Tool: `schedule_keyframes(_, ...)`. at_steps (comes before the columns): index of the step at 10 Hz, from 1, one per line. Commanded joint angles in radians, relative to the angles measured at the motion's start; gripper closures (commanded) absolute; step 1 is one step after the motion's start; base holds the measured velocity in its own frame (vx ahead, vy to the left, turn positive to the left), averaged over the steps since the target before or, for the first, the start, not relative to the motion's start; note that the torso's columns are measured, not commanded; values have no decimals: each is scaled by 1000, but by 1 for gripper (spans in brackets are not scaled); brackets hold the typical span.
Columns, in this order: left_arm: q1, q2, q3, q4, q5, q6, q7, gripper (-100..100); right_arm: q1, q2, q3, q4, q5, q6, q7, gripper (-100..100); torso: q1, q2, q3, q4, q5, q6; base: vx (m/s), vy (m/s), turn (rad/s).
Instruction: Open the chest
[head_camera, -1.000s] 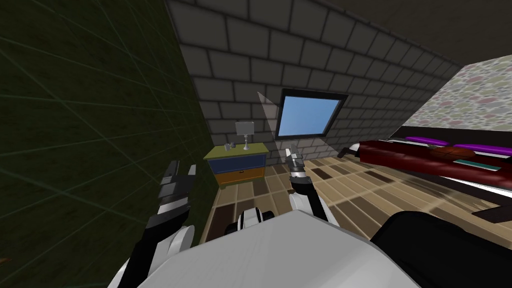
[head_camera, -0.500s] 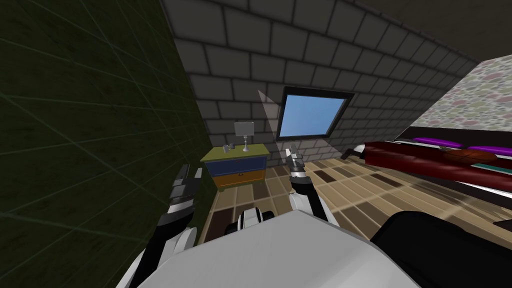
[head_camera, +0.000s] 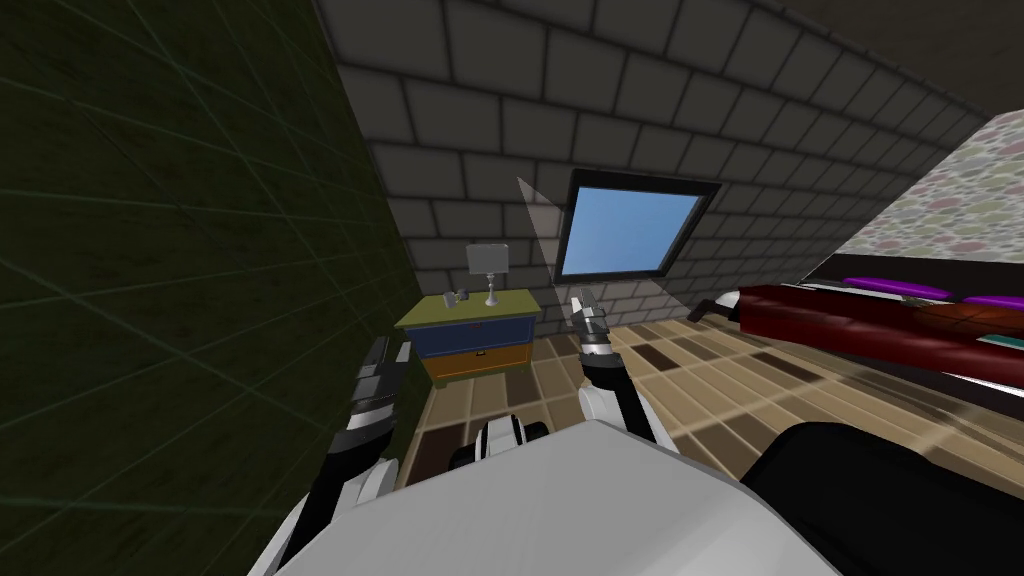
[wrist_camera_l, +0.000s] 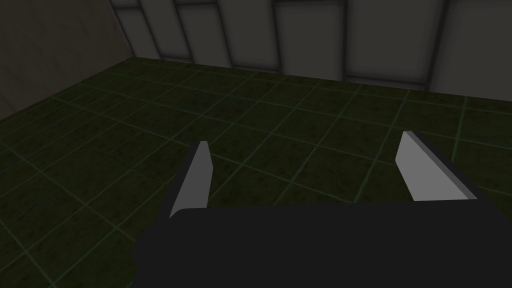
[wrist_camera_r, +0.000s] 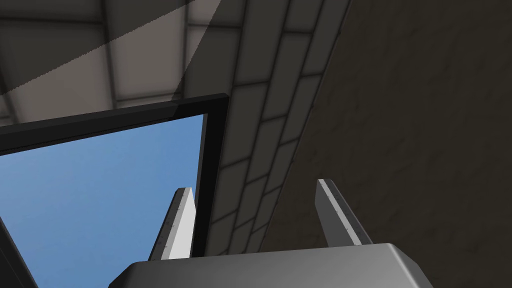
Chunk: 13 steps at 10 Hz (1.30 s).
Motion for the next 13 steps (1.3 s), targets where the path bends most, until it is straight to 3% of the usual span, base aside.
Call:
schedule_keyframes(1,-12,8,-11,70,4,-46,0,-100,0,0,0,0,0,0,0,0,1,2,1,0,0,0,68,-33,20)
schedule_keyframes(13,-66,4,-92,432,23,-298,-8,-100,0,0,0,0,0,0,0,0,1,0,0,0,0,0,111,-39,23)
